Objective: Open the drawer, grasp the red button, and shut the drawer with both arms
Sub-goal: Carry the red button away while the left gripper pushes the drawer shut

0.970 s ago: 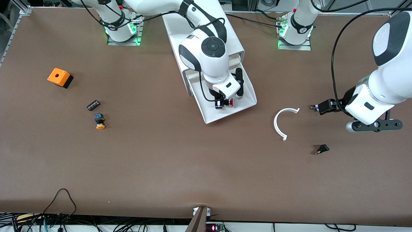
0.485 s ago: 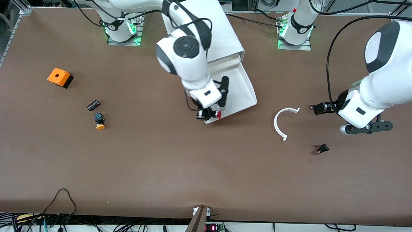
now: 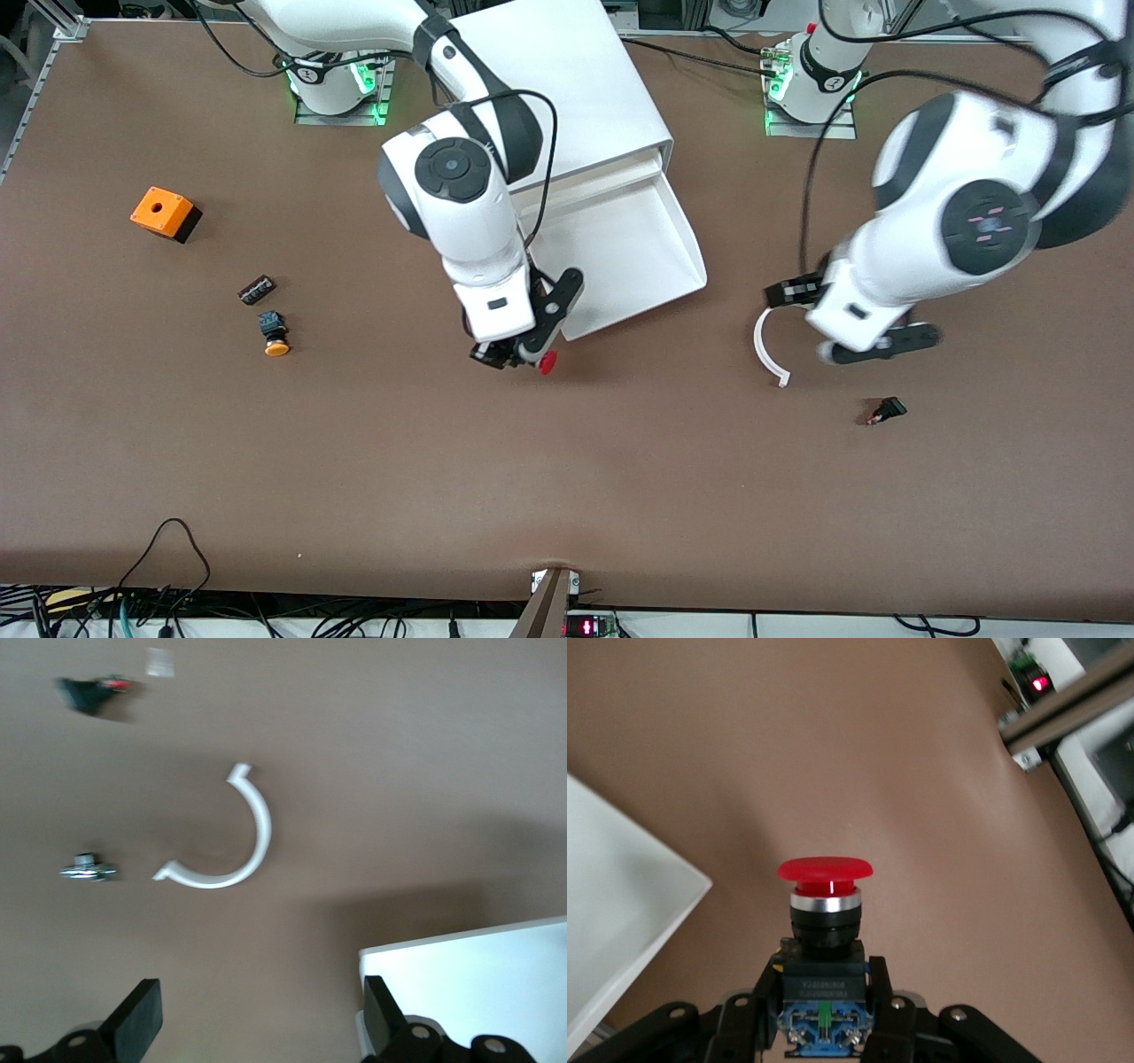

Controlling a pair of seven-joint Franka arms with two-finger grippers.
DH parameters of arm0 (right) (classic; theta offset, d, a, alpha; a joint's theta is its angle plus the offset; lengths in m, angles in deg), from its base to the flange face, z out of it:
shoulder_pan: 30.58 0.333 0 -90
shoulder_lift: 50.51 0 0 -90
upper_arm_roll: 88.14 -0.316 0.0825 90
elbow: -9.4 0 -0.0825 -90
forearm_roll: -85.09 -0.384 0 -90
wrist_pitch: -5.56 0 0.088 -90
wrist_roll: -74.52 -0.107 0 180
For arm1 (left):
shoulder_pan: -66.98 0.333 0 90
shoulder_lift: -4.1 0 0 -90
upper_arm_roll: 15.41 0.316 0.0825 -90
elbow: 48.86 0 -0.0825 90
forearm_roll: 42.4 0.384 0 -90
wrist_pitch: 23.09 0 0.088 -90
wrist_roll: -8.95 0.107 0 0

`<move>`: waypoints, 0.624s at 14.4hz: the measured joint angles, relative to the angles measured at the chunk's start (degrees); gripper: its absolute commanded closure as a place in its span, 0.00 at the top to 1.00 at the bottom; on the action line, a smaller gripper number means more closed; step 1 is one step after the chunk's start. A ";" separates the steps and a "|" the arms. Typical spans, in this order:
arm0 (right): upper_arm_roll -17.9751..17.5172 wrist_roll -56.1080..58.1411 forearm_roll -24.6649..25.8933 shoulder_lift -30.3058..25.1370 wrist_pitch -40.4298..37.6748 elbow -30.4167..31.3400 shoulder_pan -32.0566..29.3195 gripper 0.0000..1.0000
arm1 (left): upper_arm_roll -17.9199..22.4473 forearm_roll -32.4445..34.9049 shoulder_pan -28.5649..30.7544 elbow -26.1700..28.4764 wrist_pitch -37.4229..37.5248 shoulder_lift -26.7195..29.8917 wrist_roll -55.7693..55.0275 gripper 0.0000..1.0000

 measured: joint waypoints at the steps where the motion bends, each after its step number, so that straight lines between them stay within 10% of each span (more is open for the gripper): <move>1: 0.11 -2.95 0.01 0.02 -0.04 0.38 -0.65 0.33 | -0.35 0.00 -1.06 0.04 -2.78 -1.53 -0.49 1.00; 9: 0.84 -21.17 -0.01 1.12 -0.22 7.30 -8.19 0.33 | -0.56 -0.09 -3.93 0.31 -22.12 -10.70 -4.38 1.00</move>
